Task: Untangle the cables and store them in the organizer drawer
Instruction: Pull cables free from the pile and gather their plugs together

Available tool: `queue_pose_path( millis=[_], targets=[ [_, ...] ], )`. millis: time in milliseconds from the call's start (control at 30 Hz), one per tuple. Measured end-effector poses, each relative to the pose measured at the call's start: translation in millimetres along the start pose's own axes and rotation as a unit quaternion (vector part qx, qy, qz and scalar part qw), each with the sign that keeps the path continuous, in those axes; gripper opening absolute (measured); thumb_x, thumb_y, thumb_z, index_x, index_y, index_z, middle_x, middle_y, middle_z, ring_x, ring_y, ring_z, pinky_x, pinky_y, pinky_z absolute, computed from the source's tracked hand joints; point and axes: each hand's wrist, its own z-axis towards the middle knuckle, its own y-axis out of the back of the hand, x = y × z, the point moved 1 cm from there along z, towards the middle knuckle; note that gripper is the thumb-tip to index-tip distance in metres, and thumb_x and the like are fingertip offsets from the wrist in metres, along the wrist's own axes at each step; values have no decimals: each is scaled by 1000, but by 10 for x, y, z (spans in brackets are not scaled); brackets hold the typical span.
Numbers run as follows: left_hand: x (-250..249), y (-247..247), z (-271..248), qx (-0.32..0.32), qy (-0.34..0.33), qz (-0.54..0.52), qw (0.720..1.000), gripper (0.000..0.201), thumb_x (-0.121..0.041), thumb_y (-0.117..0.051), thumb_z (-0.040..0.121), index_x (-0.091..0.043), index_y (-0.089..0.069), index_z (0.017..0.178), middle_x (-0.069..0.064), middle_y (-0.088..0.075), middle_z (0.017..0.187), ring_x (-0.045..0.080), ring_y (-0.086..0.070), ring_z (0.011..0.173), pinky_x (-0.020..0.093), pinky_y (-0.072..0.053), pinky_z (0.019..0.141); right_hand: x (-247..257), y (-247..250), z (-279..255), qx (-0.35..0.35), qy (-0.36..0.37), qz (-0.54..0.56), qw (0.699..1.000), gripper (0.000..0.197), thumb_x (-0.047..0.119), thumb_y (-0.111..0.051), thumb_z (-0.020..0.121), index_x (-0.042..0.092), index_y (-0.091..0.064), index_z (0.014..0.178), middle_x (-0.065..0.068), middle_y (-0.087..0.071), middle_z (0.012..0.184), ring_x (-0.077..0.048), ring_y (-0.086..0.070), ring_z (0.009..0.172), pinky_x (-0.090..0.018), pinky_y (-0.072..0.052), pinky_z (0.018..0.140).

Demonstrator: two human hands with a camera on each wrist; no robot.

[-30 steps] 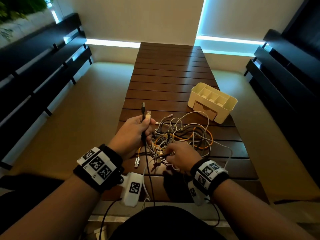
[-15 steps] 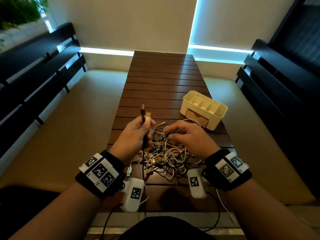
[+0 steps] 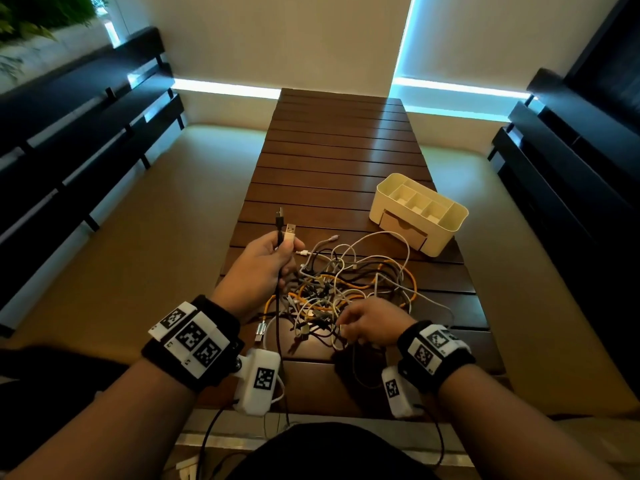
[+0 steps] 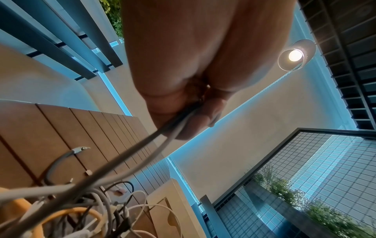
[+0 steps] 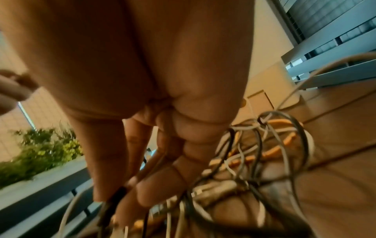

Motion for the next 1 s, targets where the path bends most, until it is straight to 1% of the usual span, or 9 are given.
queue_pose_path(
  millis=[67, 167, 333, 433, 533, 633, 867, 933, 1000],
  targets=[
    [18, 22, -10, -3, 3, 19, 1000, 25, -21, -35, 108, -9, -56, 105, -4, -40, 57, 10, -37, 48, 27, -37, 51, -59, -147, 73, -2, -8, 8, 1000, 13, 20, -66, 93, 25, -66, 105, 2, -73, 97, -11, -70, 88, -30, -59, 81],
    [86, 87, -12, -14, 26, 81, 996, 26, -23, -36, 108, -8, -57, 105, -4, -40, 58, 10, -37, 48, 26, -36, 49, -67, -286, 164, -38, -17, -8, 999, 9, 20, -63, 95, 27, -63, 101, 4, -71, 93, -8, -68, 83, -24, -57, 72],
    [229, 249, -64, -15, 56, 146, 988, 27, -27, -39, 107, -12, -60, 98, -3, -40, 59, 12, -35, 49, 30, -30, 50, -37, -353, 309, -70, -13, -105, 992, 7, 25, -60, 96, 24, -64, 102, 3, -67, 97, -10, -68, 83, -34, -60, 80],
    [249, 323, -122, -27, 71, 146, 986, 27, -24, -38, 107, -9, -59, 100, 0, -39, 61, 11, -35, 48, 27, -31, 49, 48, -352, 355, -94, -6, -174, 980, 11, 31, -59, 95, 23, -64, 102, -1, -61, 102, -18, -64, 91, -36, -58, 81],
    [258, 389, -168, -37, 80, 132, 987, 26, -24, -37, 107, -10, -58, 99, 1, -37, 62, 12, -32, 49, 28, -29, 50, 136, -368, 410, -123, 15, -252, 960, 16, 33, -59, 93, 20, -62, 101, -6, -62, 103, -27, -60, 97, -39, -55, 80],
    [242, 454, -198, -38, 81, 122, 989, 26, -25, -38, 107, -11, -58, 98, 0, -38, 61, 12, -33, 49, 28, -30, 50, 220, -398, 453, -135, 31, -287, 948, 17, 33, -57, 92, 20, -63, 101, -5, -63, 101, -29, -62, 95, -42, -56, 81],
    [199, 570, -223, -41, 75, 117, 989, 26, -26, -38, 107, -12, -59, 100, -5, -41, 59, 10, -35, 49, 28, -33, 50, 370, -442, 466, -131, 69, -262, 954, 16, 36, -56, 93, 24, -65, 97, -3, -63, 96, -22, -61, 89, -40, -56, 78],
    [194, 598, -222, -39, 72, 120, 989, 26, -26, -38, 107, -12, -59, 100, -6, -42, 58, 10, -36, 49, 29, -33, 51, 444, -459, 437, -175, 118, -219, 953, 17, 34, -55, 92, 21, -66, 93, 2, -65, 86, -18, -62, 80, -41, -57, 73],
    [193, 618, -222, -39, 71, 120, 990, 26, -26, -38, 107, -12, -59, 100, -6, -42, 58, 10, -35, 49, 29, -32, 51, 535, -482, 419, -232, 193, -184, 935, 15, 31, -56, 90, 20, -65, 91, 5, -64, 82, -15, -60, 76, -39, -56, 70]
  ],
)
